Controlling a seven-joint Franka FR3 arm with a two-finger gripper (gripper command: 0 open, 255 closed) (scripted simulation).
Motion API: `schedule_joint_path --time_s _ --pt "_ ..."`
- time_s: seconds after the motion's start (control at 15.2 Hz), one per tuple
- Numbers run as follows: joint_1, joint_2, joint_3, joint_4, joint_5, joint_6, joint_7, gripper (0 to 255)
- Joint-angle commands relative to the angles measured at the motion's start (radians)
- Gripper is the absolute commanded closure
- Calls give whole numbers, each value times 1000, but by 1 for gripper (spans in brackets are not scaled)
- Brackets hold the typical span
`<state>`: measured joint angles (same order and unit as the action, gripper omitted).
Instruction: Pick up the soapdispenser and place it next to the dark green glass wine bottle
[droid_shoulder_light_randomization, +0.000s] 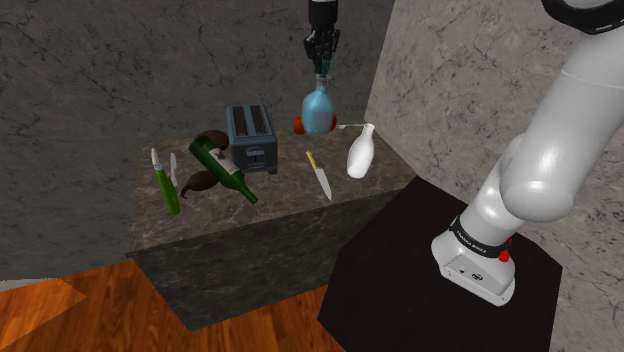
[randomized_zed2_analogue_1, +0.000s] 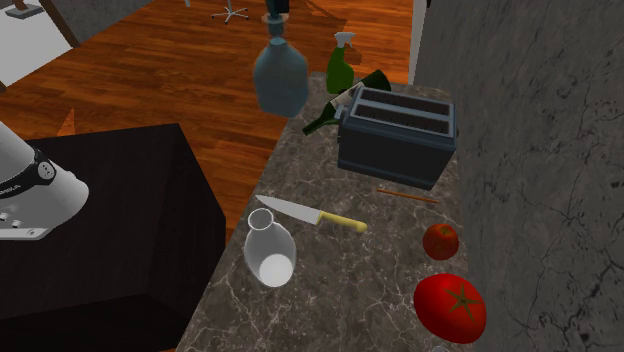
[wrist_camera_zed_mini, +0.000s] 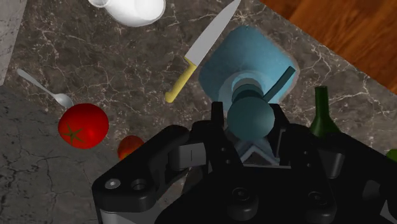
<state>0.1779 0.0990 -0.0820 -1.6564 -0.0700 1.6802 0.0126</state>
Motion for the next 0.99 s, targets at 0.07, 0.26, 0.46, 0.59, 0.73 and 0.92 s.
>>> schedule_joint_path --time_s 0.07,0.26,0.46,0.59,0.73,0.92 --pt "39 -17 32 -19 1 -3 72 255" --pt "76 -17 64 -17 4 -9 141 255" --pt "113 -8 96 -4 7 -17 208 255" --pt "127 -3 107 -11 8 -7 234 255" --pt "126 -3 107 -38 8 20 235 255" --pt "126 -2 107 -76 8 59 237 255"
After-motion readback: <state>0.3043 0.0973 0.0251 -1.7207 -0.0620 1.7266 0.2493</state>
